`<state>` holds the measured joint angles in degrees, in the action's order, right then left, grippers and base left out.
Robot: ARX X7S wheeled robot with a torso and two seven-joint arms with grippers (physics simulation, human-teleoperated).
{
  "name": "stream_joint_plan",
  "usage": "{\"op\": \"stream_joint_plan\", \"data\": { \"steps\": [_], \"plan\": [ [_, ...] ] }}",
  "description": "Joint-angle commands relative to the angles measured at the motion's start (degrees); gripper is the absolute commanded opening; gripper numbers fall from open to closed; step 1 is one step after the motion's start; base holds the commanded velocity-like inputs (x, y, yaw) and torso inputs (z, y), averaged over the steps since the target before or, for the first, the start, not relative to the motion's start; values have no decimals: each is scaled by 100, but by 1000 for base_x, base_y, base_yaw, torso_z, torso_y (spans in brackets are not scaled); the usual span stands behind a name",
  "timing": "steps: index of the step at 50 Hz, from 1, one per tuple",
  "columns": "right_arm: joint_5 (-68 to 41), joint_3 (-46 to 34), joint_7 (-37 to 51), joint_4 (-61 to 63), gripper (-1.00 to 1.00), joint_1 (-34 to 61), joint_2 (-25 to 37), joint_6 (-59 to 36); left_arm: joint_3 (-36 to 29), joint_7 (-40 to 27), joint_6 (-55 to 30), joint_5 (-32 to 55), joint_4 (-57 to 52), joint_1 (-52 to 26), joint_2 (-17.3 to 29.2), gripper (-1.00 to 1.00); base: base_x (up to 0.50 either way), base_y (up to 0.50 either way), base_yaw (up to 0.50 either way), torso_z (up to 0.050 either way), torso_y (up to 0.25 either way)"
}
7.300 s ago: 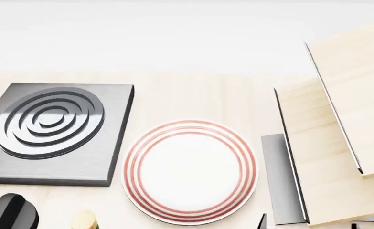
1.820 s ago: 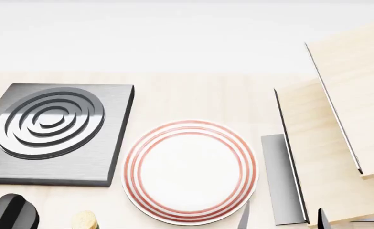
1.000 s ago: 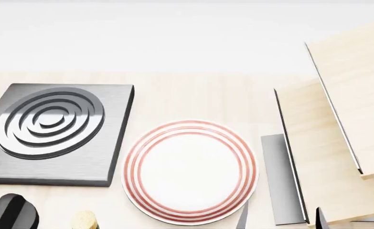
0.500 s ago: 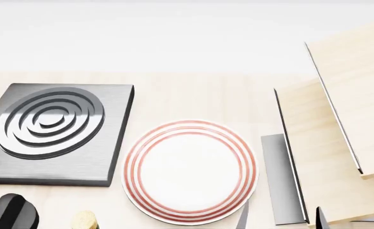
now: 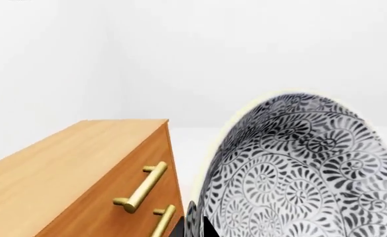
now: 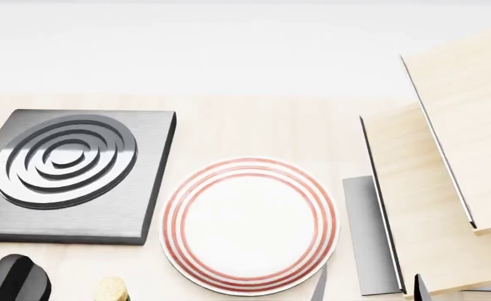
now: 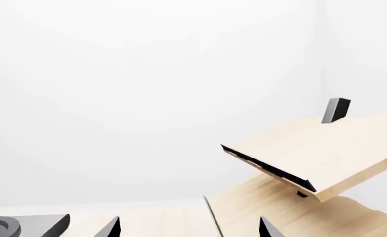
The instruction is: Pick up the akita bowl and put it on the plate.
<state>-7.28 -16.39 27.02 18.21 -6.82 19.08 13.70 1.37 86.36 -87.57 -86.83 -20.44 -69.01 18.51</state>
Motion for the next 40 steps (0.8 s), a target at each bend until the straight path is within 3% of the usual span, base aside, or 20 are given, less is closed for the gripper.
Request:
{"op": "stream_joint_plan", "data": {
  "steps": [1,20,40],
  "plan": [
    [-28,-10,9,-15,100,-7,18,36,134,-980,377,430,518,-667,-523,-100,0,0,0,0,0],
    [-40,6,57,118,100,-53,86,31,1002,-3265,895,1889,2119,-1853,-1511,-100,0,0,0,0,1],
    [-31,-25,83,143,100,-68,113,67,1602,-4859,1019,3180,2720,-2256,-1801,-100,0,0,0,0,1]
  ]
}}
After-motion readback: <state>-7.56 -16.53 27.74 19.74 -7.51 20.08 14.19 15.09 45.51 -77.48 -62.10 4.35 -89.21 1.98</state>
